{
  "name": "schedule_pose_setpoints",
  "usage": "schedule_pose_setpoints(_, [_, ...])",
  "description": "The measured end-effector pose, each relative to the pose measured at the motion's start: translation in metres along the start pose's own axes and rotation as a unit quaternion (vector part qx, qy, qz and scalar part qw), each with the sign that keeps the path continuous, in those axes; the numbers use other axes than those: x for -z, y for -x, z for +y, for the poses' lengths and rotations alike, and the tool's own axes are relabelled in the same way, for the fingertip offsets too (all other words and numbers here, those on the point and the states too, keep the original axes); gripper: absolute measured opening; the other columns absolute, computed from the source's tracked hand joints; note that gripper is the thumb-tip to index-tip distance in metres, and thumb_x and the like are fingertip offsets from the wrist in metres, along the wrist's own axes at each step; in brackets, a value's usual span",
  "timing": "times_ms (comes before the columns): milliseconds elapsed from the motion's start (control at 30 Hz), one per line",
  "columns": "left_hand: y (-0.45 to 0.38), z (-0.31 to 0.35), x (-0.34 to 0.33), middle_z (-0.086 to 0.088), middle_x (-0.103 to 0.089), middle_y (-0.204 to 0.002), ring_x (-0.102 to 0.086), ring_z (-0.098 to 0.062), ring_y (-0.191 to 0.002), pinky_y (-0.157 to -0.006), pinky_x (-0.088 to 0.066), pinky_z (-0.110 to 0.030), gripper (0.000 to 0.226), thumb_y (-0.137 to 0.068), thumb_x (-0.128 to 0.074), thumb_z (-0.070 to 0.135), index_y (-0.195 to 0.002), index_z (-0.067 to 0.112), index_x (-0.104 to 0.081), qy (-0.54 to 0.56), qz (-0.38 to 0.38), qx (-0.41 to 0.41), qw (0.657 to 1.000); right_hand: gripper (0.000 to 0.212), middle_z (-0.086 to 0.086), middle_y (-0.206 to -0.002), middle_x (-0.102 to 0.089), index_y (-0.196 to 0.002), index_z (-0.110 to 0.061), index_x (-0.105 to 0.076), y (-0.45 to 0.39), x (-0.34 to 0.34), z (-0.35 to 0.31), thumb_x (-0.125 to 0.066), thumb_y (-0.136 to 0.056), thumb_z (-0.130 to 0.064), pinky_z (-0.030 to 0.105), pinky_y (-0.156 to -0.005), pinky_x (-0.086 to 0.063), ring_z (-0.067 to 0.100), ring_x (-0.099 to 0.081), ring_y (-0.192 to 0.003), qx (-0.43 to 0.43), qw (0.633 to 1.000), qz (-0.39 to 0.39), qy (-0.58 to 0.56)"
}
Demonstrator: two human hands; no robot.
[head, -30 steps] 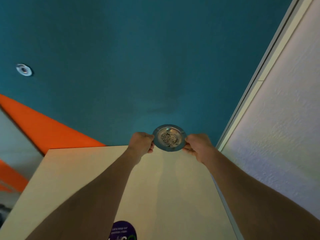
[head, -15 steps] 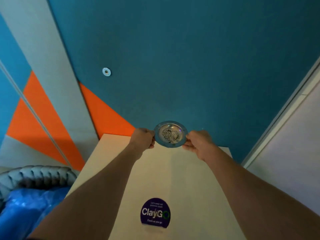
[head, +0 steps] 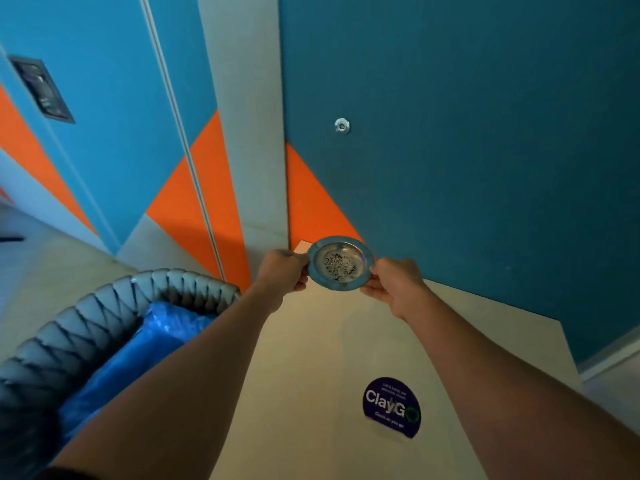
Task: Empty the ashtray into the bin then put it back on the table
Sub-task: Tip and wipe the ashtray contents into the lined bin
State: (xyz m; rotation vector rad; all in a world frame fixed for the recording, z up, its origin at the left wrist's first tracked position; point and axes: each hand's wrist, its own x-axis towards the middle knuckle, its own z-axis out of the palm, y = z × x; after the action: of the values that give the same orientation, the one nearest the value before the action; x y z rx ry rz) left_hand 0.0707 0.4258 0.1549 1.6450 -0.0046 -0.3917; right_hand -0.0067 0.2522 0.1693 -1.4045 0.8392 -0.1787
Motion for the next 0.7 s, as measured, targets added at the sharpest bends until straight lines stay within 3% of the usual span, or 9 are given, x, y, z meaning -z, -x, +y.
schedule_pose_setpoints(167, [0.010, -0.021, 0.066, -0.006, -0.045, -0.058, -0.039, -0.015, -0.047, -0.041, -0.035, -0.022, 0.022, -0.094, -0.056, 0.007, -0.072, 0.002, -0.055, 0.024, 0.017, 0.015, 0.999, 0.019, 0.019, -0.092, -0.072, -0.099, 0.002, -0.066, 0.010, -0.066, 0.020, -0.052, -0.086, 0.001, 0.033, -0.056, -0.058, 0.022, -0.069, -0.068, -0.018, 0.999, -0.037, 0.029])
schedule_pose_setpoints(267, [0.017, -0.035, 0.101, -0.008, -0.044, -0.062, -0.039, -0.013, -0.047, -0.047, -0.034, -0.027, 0.018, -0.096, -0.053, 0.008, -0.080, 0.000, -0.056, 0.026, 0.027, 0.024, 0.999, 0.019, 0.019, -0.089, -0.072, -0.098, 0.003, -0.067, 0.018, -0.103, 0.034, -0.053, -0.086, 0.001, 0.033, -0.056, -0.058, 0.022, -0.068, -0.067, -0.026, 0.997, -0.057, 0.039])
schedule_pose_setpoints(433, [0.024, -0.059, 0.159, -0.008, -0.047, -0.065, -0.042, -0.014, -0.054, -0.043, -0.042, -0.020, 0.015, -0.097, -0.052, 0.007, -0.085, -0.001, -0.057, 0.043, 0.063, 0.050, 0.996, 0.017, 0.017, -0.086, -0.073, -0.097, 0.003, -0.067, 0.028, -0.161, 0.061, -0.054, -0.086, 0.001, 0.033, -0.059, -0.059, 0.021, -0.071, -0.069, -0.042, 0.994, -0.088, 0.058])
schedule_pose_setpoints(700, [0.021, -0.102, 0.238, -0.006, -0.060, -0.067, -0.053, -0.013, -0.054, -0.049, -0.050, -0.022, 0.018, -0.096, -0.056, 0.012, -0.084, 0.001, -0.064, 0.024, 0.112, 0.081, 0.990, 0.017, 0.013, -0.085, -0.075, -0.100, -0.002, -0.068, 0.038, -0.240, 0.105, -0.059, -0.086, -0.003, 0.029, -0.055, -0.060, 0.018, -0.074, -0.065, -0.063, 0.987, -0.119, 0.084])
